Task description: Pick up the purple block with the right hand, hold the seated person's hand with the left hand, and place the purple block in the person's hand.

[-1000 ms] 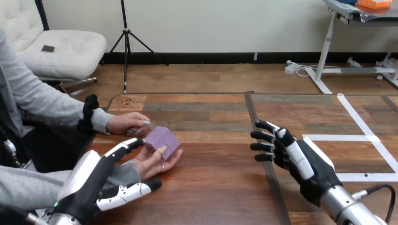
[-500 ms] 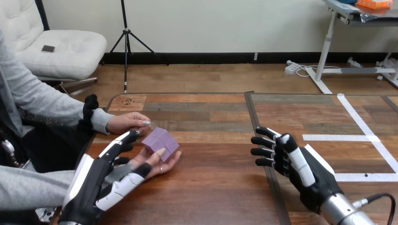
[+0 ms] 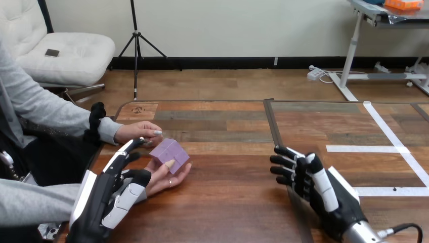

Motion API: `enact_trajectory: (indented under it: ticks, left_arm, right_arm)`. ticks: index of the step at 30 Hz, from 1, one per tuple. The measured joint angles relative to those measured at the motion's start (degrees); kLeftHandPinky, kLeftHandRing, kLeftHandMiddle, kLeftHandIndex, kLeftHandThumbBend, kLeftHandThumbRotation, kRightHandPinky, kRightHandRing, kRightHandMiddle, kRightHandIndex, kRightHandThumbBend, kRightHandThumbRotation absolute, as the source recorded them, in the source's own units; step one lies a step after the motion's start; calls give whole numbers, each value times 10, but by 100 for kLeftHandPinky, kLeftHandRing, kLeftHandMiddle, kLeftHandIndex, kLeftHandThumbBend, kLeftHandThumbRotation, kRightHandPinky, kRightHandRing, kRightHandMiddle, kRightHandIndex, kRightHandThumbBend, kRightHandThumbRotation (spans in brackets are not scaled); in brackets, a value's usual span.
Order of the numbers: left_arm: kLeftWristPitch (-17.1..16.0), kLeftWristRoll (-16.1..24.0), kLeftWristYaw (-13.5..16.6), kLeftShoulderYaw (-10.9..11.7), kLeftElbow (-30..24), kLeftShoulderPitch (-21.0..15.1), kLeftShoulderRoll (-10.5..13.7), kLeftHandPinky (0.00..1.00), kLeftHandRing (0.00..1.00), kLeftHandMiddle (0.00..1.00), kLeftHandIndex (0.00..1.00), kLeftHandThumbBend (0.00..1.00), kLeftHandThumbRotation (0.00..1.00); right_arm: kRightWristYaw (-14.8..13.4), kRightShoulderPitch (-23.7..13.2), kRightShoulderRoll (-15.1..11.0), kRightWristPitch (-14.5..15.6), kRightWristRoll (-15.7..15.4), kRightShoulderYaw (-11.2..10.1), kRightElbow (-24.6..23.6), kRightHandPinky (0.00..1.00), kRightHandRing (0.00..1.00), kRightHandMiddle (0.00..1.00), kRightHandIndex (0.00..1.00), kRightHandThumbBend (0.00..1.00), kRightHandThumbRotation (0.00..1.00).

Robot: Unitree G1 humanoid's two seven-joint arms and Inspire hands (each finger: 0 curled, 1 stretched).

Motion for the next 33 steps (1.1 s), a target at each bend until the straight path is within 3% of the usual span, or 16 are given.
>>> enact_trajectory:
  ticks: [4, 12, 23, 33]
  left_arm:
    - [0, -10, -11, 1, 0, 0, -1, 83, 95, 99, 96, 75, 100]
    - [1, -40, -39, 1, 0, 0, -6, 90, 98, 100, 97, 82, 100]
    - [-5, -71, -64, 1, -1, 1, -27, 94, 97, 98, 96, 86, 100]
    - [-9, -134, -137, -3, -3, 9, -44, 100, 100, 100, 100, 86, 100]
  right_arm:
    - [1, 4, 3, 0, 0, -1, 0, 92, 88, 90, 91, 100, 100]
    - [1, 8, 8, 0, 4, -4, -5, 92, 88, 89, 91, 100, 100]
    - [-3, 10, 9, 0, 6, -6, -19, 91, 89, 90, 91, 100, 100]
    - [-13, 11, 12, 0, 6, -10, -21, 91, 90, 91, 91, 100, 100]
